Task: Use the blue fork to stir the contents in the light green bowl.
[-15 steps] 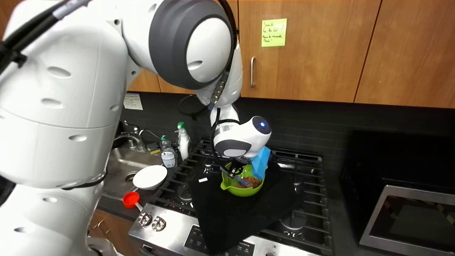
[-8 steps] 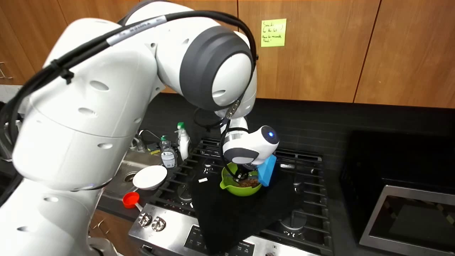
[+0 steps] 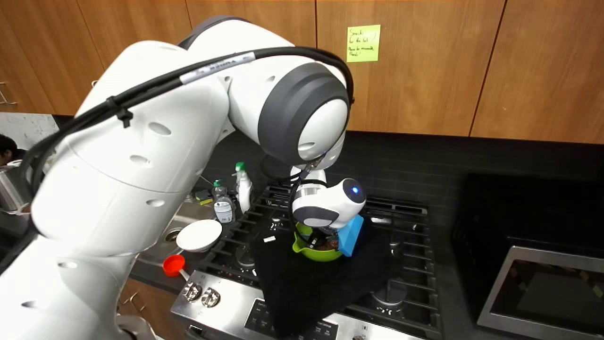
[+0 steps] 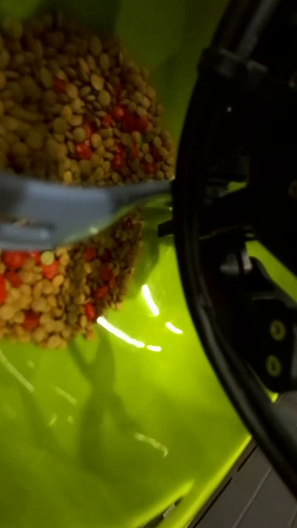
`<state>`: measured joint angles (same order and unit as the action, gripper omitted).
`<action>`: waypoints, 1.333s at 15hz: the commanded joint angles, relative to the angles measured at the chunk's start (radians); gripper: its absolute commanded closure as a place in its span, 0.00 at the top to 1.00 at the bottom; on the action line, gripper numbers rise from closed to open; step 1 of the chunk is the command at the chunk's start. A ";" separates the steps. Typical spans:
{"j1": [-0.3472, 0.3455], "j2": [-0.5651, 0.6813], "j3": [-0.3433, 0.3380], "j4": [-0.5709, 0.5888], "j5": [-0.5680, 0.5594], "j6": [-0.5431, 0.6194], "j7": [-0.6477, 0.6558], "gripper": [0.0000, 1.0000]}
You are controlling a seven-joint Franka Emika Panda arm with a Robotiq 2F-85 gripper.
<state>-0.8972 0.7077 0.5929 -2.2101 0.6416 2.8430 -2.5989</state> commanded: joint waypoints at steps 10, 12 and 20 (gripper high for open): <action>-0.127 -0.212 0.163 -0.127 0.014 0.057 0.069 0.05; -0.166 -0.286 0.212 -0.147 0.042 0.049 0.066 0.05; -0.233 -0.396 0.316 -0.166 0.116 0.033 0.046 0.19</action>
<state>-1.1308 0.3106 0.9093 -2.3770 0.7574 2.8762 -2.5533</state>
